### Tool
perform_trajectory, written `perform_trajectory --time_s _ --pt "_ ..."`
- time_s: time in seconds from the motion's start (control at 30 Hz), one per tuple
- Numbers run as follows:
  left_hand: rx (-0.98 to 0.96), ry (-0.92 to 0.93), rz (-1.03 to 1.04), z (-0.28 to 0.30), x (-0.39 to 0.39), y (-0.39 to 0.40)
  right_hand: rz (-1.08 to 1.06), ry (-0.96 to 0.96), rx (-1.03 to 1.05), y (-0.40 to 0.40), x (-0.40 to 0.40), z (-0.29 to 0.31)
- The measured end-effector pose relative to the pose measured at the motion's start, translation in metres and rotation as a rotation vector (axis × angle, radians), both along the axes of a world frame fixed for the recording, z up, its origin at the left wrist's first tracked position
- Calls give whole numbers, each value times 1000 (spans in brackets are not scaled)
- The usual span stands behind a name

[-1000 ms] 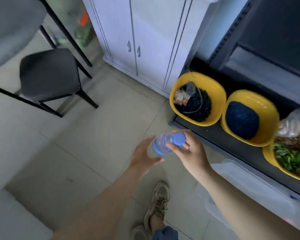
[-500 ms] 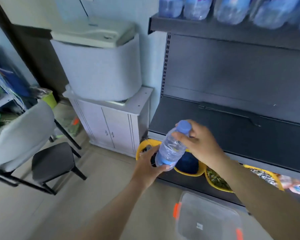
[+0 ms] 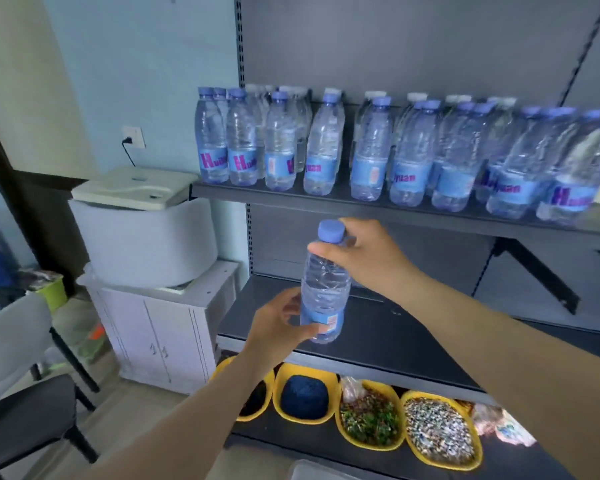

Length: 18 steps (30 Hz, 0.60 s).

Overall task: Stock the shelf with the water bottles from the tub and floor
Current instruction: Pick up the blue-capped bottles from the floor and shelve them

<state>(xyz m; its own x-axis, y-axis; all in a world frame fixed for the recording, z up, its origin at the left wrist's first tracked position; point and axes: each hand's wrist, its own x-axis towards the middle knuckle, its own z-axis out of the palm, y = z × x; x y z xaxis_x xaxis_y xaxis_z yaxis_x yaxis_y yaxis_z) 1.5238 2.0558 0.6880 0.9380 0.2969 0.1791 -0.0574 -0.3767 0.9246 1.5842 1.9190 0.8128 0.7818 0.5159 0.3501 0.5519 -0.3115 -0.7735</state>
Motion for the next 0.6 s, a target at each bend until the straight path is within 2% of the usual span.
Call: perform_trajectory --time_s 0.23,0.6 --pt "52 -61 -150 66 16 -76 -162 -35 74 -88 -6 63" --pt "50 -119 -281 120 33 -167 -336 -111 75 -182 -17 117"
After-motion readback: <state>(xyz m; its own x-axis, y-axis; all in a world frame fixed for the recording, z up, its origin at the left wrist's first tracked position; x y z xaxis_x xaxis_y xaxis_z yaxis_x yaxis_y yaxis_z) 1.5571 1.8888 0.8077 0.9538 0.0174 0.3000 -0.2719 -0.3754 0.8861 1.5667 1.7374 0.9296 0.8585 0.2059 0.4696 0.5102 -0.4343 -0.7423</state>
